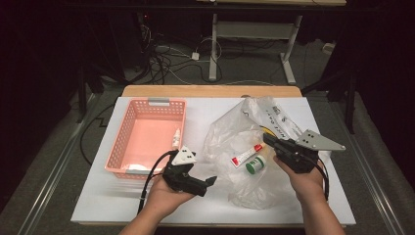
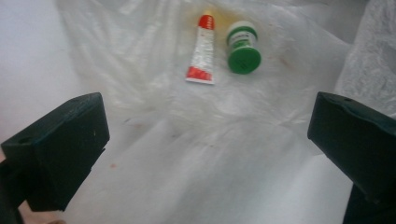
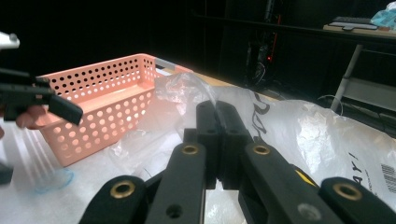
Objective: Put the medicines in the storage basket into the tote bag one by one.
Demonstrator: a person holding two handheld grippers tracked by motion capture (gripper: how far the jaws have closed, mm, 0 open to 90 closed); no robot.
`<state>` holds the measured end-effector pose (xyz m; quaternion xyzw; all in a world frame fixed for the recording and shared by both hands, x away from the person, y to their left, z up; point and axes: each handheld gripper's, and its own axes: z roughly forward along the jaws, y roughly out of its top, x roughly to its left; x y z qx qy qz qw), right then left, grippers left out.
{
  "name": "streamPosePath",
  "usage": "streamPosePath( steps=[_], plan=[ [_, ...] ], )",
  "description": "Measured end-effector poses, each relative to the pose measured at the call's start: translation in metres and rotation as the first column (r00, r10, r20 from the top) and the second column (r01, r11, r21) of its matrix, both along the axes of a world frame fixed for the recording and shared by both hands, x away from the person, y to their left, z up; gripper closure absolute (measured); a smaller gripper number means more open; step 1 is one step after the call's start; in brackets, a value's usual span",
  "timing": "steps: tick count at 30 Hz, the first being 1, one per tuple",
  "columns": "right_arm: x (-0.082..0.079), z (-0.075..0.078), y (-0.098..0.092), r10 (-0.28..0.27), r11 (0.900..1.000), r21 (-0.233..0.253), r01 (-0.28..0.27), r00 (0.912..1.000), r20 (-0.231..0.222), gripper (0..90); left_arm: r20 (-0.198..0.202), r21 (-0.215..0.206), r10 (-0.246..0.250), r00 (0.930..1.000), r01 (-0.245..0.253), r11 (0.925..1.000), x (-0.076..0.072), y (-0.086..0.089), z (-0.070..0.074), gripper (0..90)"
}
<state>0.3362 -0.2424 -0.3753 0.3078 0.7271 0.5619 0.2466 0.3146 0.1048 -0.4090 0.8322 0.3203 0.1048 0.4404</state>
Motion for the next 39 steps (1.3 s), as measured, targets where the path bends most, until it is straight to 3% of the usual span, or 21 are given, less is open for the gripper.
streamPosePath(
  steps=[5,11,14,20,23,27,30,39],
  plan=[
    [0.000,0.000,0.001,0.000,1.000,0.000,0.000,1.0000,0.000,90.0,0.006,-0.011,0.063,0.9980,-0.063,0.9980,0.006,0.022,0.005,0.4],
    [0.000,0.000,0.001,0.003,1.000,-0.006,-0.003,1.0000,0.001,90.0,-0.001,-0.006,0.148,0.9890,-0.148,0.9890,0.015,0.049,0.005,5.3],
    [0.000,0.000,0.001,0.001,1.000,-0.005,-0.001,1.0000,0.001,90.0,0.002,-0.015,0.176,0.9844,-0.176,0.9843,0.018,0.062,0.005,14.9],
    [0.000,0.000,0.001,0.000,1.000,0.002,0.000,1.0000,-0.002,90.0,-0.013,-0.026,0.222,0.9750,-0.222,0.9746,0.023,0.080,0.004,25.6],
    [0.000,0.000,0.001,0.000,1.000,0.001,0.000,1.0000,-0.002,90.0,-0.019,-0.030,0.249,0.9683,-0.249,0.9679,0.026,0.086,0.005,32.1],
    [0.000,0.001,0.001,0.000,1.000,0.000,0.000,1.0000,-0.001,90.0,-0.027,-0.002,0.304,0.9524,-0.304,0.9527,0.033,0.090,0.005,41.3],
    [0.000,0.000,0.001,0.000,1.000,-0.006,0.000,1.0000,0.001,90.0,-0.036,-0.008,0.311,0.9498,-0.311,0.9503,0.039,0.092,0.006,51.4],
    [0.002,-0.001,0.002,0.006,1.000,-0.007,-0.006,1.0000,0.003,90.0,-0.080,-0.002,0.338,0.9376,-0.340,0.9405,0.062,0.089,0.014,70.0]
  ],
)
